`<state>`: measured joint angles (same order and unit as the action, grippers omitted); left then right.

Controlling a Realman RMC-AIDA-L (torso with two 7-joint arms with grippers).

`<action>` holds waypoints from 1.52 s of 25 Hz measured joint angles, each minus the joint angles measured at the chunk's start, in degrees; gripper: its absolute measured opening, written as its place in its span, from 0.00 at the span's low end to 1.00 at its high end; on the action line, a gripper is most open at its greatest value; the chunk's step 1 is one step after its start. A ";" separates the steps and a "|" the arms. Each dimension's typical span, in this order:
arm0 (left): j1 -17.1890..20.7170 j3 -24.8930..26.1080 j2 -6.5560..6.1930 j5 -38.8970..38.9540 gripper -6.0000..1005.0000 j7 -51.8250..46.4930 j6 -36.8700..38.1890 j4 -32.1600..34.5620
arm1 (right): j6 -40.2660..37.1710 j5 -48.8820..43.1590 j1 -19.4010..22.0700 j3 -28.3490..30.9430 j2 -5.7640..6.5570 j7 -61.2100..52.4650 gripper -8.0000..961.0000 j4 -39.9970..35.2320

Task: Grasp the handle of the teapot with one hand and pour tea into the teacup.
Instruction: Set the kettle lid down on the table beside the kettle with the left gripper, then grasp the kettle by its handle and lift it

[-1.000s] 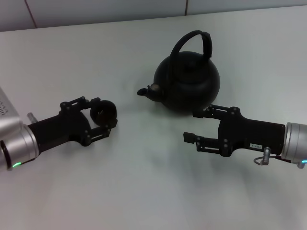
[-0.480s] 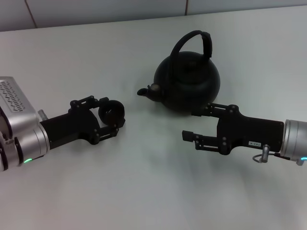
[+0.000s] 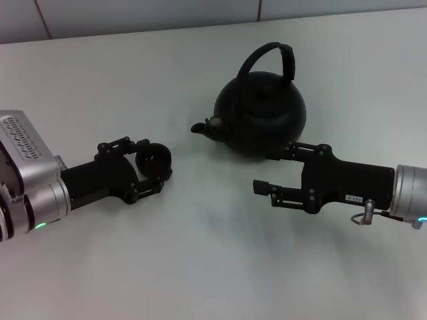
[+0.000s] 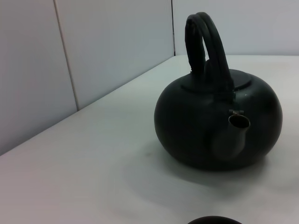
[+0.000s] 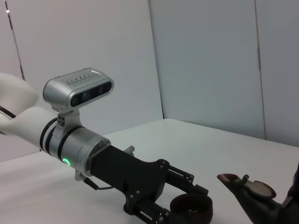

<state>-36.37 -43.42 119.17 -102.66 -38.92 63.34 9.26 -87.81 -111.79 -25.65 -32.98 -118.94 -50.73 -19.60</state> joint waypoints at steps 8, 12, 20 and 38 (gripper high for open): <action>-0.27 -0.09 0.00 -0.34 0.79 0.56 -1.31 -0.40 | 0.00 0.00 -0.02 0.03 -0.05 -0.05 0.74 0.20; -0.29 -0.09 0.00 -0.35 0.80 0.57 -1.38 -0.40 | 0.00 0.00 -0.02 0.03 -0.09 -0.07 0.74 0.32; -0.15 0.26 -0.02 -0.17 0.83 0.60 0.00 0.13 | 0.01 0.00 -0.01 0.03 -0.15 -0.08 0.74 0.35; 11.42 0.44 -1.54 4.09 0.85 -7.80 20.78 13.90 | 0.00 0.00 0.16 0.08 -0.05 -0.08 0.74 -0.02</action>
<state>-24.95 -42.98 117.63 -98.57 -46.72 84.12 23.16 -87.80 -111.79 -25.49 -32.90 -119.00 -50.80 -19.62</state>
